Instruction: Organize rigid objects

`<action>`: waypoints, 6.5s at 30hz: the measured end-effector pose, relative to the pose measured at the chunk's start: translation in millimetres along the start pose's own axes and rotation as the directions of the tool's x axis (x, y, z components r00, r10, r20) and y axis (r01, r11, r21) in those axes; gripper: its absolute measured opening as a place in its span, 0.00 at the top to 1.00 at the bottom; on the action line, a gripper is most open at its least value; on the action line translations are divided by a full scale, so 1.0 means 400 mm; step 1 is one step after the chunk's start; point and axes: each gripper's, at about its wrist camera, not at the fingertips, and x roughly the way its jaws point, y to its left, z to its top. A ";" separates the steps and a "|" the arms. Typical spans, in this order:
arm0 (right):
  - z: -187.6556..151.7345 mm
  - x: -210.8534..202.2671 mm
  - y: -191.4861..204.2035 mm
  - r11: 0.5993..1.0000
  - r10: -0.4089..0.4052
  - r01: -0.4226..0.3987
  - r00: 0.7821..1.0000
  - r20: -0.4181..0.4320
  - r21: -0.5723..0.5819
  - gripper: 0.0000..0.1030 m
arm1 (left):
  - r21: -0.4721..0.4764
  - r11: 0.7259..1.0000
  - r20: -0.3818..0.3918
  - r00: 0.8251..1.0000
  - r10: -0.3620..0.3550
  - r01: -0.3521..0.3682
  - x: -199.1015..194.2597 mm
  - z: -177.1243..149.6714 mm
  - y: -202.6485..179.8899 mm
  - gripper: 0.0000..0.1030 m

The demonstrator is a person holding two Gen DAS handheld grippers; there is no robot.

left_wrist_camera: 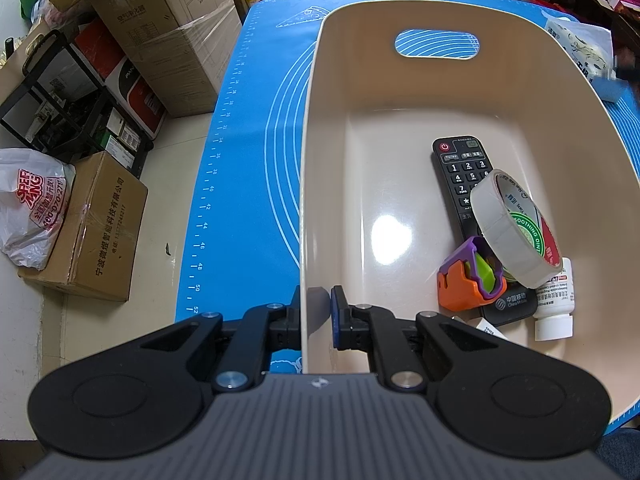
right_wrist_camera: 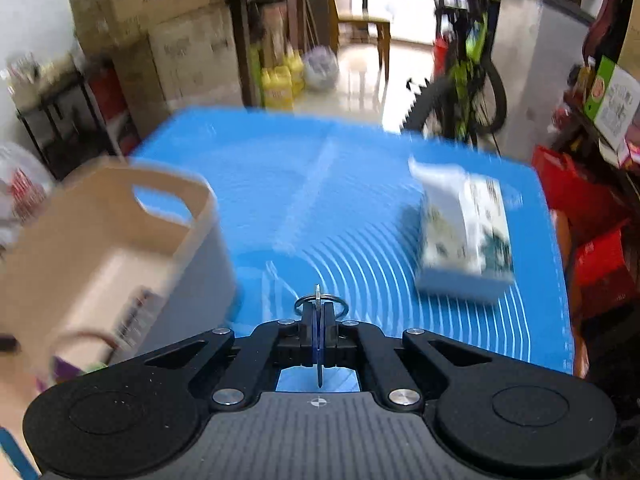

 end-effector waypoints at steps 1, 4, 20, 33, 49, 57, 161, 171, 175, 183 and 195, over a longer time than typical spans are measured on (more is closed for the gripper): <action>0.015 -0.023 0.009 1.000 0.021 -0.021 0.999 0.032 0.005 0.89 | 0.000 1.000 0.000 1.000 0.000 0.000 0.000 0.000 -0.001 0.87; 0.056 -0.082 0.044 0.996 0.089 -0.090 0.989 0.114 0.004 0.89 | 0.001 1.000 0.000 1.000 0.000 0.000 0.000 0.000 -0.001 0.87; 0.038 -0.011 0.315 0.954 0.229 -0.237 0.971 -0.062 -0.182 0.89 | 0.008 1.000 -0.003 1.000 -0.005 0.005 -0.005 0.001 -0.003 0.87; -0.054 0.054 0.394 0.924 0.158 -0.241 0.948 -0.277 -0.298 0.87 | 0.006 1.000 -0.006 1.000 -0.004 0.004 -0.001 0.005 -0.002 0.87; 0.034 -0.028 0.301 0.943 0.211 -0.243 0.965 -0.155 -0.228 0.37 | 0.006 1.000 -0.006 1.000 -0.004 0.004 0.000 0.005 -0.001 0.87; 0.094 -0.061 0.166 0.976 0.167 -0.173 0.985 -0.052 -0.132 0.31 | 0.006 1.000 -0.005 1.000 -0.003 0.003 0.000 0.004 -0.001 0.87; -0.079 0.045 0.410 0.953 0.160 -0.225 0.943 -0.292 -0.205 0.81 | -0.009 1.000 0.003 1.000 -0.012 0.012 -0.003 0.005 0.003 0.88; -0.067 -0.018 0.404 0.960 0.179 -0.218 0.961 -0.212 -0.178 0.27 | -0.010 1.000 0.051 0.999 0.014 -0.013 -0.029 0.001 -0.001 0.38; -0.057 -0.062 0.391 0.968 0.182 -0.209 0.966 -0.185 -0.137 0.24 | -0.037 0.999 0.099 0.995 -0.003 0.007 -0.073 0.004 -0.001 0.32; -0.072 -0.205 0.355 0.990 0.112 -0.118 0.991 -0.079 -0.073 0.20 | -0.058 0.998 0.176 0.984 -0.022 0.033 -0.178 -0.006 -0.011 0.31; -0.167 -0.439 0.284 0.999 0.011 -0.012 1.000 0.028 0.051 0.20 | -0.051 0.998 0.301 0.953 -0.030 0.048 -0.362 -0.086 -0.041 0.31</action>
